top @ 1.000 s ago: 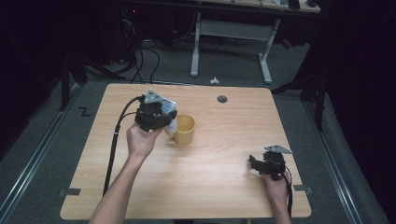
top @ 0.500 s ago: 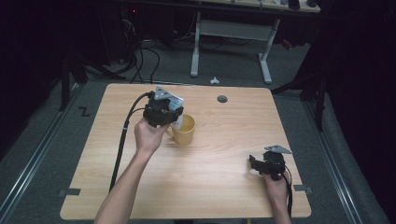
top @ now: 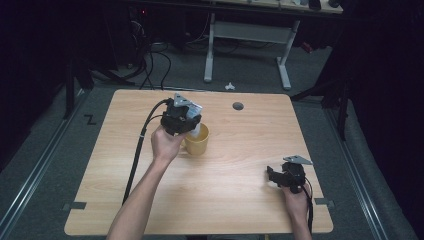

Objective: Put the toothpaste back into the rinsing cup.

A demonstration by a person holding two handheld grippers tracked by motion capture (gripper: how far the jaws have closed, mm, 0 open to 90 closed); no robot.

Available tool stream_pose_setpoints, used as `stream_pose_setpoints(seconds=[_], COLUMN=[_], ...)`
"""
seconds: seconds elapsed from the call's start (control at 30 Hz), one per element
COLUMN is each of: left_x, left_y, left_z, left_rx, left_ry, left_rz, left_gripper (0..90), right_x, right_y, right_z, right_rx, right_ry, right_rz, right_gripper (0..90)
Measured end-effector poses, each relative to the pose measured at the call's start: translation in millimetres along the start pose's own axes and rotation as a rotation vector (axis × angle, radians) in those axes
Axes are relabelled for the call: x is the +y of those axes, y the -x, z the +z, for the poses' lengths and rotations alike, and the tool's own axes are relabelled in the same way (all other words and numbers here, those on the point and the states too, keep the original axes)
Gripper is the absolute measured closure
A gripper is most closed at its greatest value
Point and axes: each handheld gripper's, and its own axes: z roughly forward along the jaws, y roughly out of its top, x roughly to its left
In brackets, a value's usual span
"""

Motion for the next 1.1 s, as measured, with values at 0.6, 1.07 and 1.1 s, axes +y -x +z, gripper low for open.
stream_pose_setpoints(seconds=[0.6, 1.07, 1.1], left_x=[-9.1, -19.8, -20.5], left_y=[0.9, -0.2, 0.1], left_z=[15.7, 26.2, 27.1], left_rx=[0.018, 0.025, 0.023], left_ry=[-0.003, -0.013, -0.013], left_rz=[0.002, -0.004, -0.004], left_gripper=[65.8, 65.4, 65.4], right_x=[0.0, 0.0, 0.0], right_y=[0.0, 0.0, 0.0], right_z=[0.0, 0.0, 0.0], right_rx=[0.0, 0.0, 0.0], right_ry=[0.0, 0.0, 0.0], right_rz=[0.0, 0.0, 0.0], right_gripper=[23.0, 22.9, 22.9])
